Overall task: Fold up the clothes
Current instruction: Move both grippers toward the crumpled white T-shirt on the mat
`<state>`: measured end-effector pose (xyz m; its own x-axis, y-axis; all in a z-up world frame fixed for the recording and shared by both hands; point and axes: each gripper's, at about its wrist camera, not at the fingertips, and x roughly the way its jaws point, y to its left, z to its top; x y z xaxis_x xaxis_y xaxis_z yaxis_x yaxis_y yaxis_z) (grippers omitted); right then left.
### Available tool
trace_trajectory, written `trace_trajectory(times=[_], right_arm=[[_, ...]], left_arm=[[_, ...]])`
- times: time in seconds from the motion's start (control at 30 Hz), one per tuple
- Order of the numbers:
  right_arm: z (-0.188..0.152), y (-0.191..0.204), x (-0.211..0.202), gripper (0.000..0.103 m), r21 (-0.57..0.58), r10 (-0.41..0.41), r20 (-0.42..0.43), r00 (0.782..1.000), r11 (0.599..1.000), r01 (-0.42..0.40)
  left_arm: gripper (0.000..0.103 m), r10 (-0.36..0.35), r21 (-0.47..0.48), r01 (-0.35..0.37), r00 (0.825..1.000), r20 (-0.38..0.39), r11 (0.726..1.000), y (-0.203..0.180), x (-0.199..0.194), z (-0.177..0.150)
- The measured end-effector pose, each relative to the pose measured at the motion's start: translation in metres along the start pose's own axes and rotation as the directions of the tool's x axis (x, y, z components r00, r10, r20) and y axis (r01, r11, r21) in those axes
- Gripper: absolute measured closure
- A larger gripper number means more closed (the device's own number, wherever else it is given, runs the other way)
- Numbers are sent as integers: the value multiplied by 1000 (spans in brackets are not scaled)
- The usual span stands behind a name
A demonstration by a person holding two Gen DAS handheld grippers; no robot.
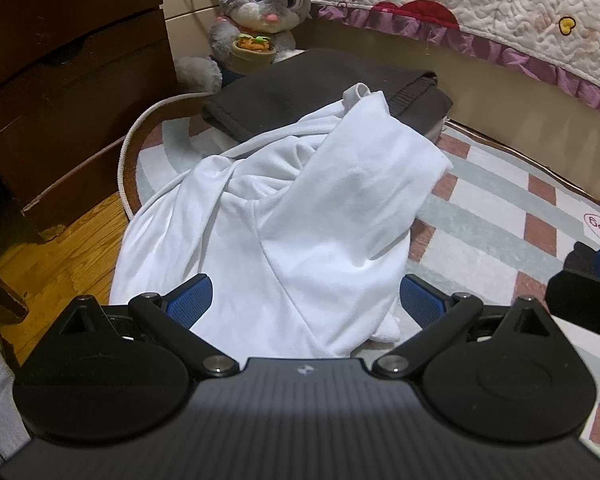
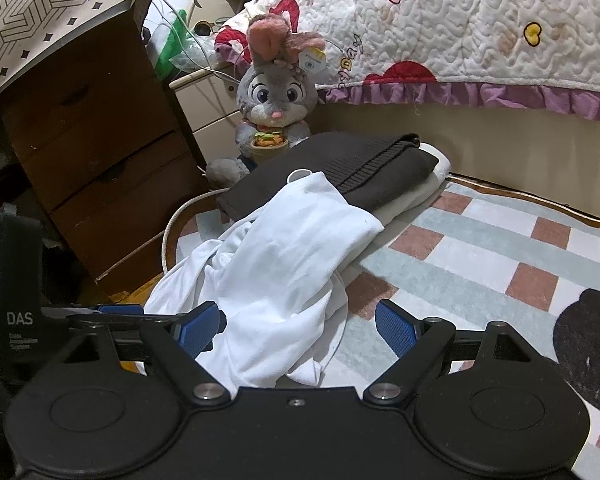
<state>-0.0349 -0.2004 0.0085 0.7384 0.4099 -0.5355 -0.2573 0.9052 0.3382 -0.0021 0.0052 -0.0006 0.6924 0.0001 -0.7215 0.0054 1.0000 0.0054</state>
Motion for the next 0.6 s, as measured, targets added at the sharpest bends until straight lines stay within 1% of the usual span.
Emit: trace_trajectory(times=[0.3, 0.37, 0.5, 0.6], right_arm=[[-1, -4, 2, 14, 43, 42, -22, 999, 998, -41], [-2, -3, 2, 14, 38, 38, -23, 999, 999, -37], [-1, -5, -1, 14, 44, 33, -14, 999, 999, -32], [1, -8, -2, 14, 51, 32, -15, 999, 998, -31]], left_arm=[[2, 0, -10, 0, 1000, -1, 1000, 5, -1, -1], [3, -9, -12, 9, 1000, -9, 1000, 4, -1, 0], [4, -55, -37, 54, 998, -25, 998, 6, -1, 1], [4, -50, -33, 50, 999, -21, 998, 3, -2, 0]])
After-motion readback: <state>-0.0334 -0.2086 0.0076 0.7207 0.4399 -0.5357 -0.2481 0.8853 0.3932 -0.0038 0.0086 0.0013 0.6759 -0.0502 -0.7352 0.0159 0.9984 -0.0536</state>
